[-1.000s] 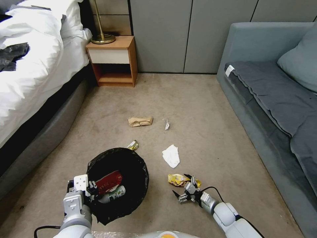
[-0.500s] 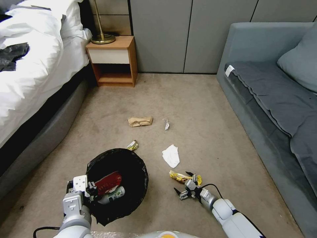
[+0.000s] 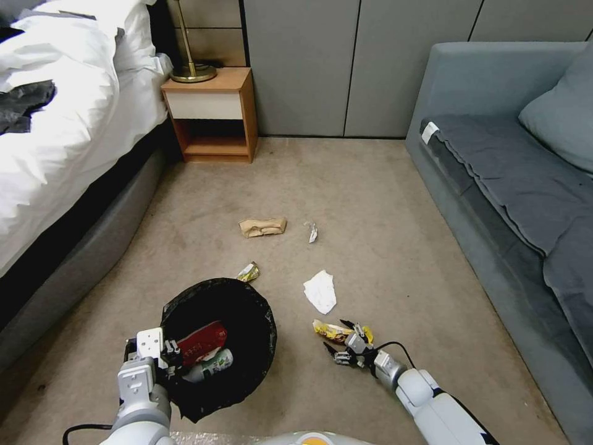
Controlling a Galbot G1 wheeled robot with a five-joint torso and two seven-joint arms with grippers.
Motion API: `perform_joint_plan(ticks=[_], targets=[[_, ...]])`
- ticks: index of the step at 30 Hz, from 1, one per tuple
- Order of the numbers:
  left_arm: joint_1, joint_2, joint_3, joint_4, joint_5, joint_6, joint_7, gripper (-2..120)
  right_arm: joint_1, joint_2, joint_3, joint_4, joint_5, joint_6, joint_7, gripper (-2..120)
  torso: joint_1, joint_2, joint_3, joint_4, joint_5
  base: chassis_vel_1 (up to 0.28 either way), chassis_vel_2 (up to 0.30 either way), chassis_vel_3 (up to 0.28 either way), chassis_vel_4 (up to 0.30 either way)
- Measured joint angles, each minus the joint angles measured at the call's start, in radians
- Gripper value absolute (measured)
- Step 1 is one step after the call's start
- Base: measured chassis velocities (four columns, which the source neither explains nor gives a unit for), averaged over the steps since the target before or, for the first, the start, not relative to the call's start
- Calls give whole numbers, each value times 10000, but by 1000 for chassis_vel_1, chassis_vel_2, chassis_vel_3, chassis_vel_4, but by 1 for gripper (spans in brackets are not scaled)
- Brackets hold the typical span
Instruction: Pick up the trash bin, then pick up the garbage from the floor and place it into the trash bin.
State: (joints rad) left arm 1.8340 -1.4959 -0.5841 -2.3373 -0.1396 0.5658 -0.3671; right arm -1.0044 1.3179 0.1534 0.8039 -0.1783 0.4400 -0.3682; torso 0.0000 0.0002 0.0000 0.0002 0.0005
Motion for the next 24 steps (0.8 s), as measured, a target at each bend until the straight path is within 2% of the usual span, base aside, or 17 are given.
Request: perform_joint_plan(ticks=[1, 3, 4, 7, 8, 11, 13, 16, 17, 20, 24], targets=[[0, 0, 0, 0, 0, 0, 0, 0, 0, 0, 0, 0, 0, 0, 0, 72, 0, 0, 0, 0, 0, 0, 0, 0, 0], [1, 3, 0, 1, -3, -7, 0, 0, -22, -1, 25, 15, 3, 3, 0, 59, 0, 0, 0, 0, -5, 0, 0, 0, 0], [1, 3, 0, 1, -3, -7, 0, 0, -22, -1, 25, 15, 3, 3, 0, 59, 0, 0, 0, 0, -5, 0, 0, 0, 0], [18, 16, -5, 1, -15, -24, -1, 0, -83, 0, 40, 108, -1, 4, -1, 43, 0, -1, 0, 1, -2, 0, 0, 0, 0], [18, 16, -5, 1, -15, -24, -1, 0, -83, 0, 40, 108, -1, 4, -1, 43, 0, -1, 0, 1, -2, 0, 0, 0, 0], [23, 18, -1, 1, -16, -29, -1, 0, -110, -43, 68, 187, 44, -4, 9, 28, 0, -1, 0, 1, -8, 0, 0, 0, 0], [23, 19, 7, 0, -16, -29, -1, 0, -122, -77, 81, 209, 69, -12, 15, 24, 0, -1, 0, -2, -14, 0, 0, 0, 0], [29, 16, 38, -7, -6, -33, 0, 0, -197, -140, 94, 322, 151, -29, 15, 10, 1, -2, 0, -3, -5, 0, 0, 0, 0], [29, 16, 38, -7, -6, -33, 0, 0, -197, -140, 94, 322, 151, -29, 15, 10, 1, -2, 0, -3, -5, 0, 0, 0, 0], [40, 12, 75, -24, 11, -33, 2, 0, -279, -202, 140, 453, 250, -48, 13, 0, 1, -3, 1, -6, -8, 0, 0, 0, 0], [61, 11, 99, -53, 36, -33, 3, 0, -382, -272, 172, 732, 420, -58, -23, 0, 1, -2, 1, -5, -8, 0, 0, 0, 0]])
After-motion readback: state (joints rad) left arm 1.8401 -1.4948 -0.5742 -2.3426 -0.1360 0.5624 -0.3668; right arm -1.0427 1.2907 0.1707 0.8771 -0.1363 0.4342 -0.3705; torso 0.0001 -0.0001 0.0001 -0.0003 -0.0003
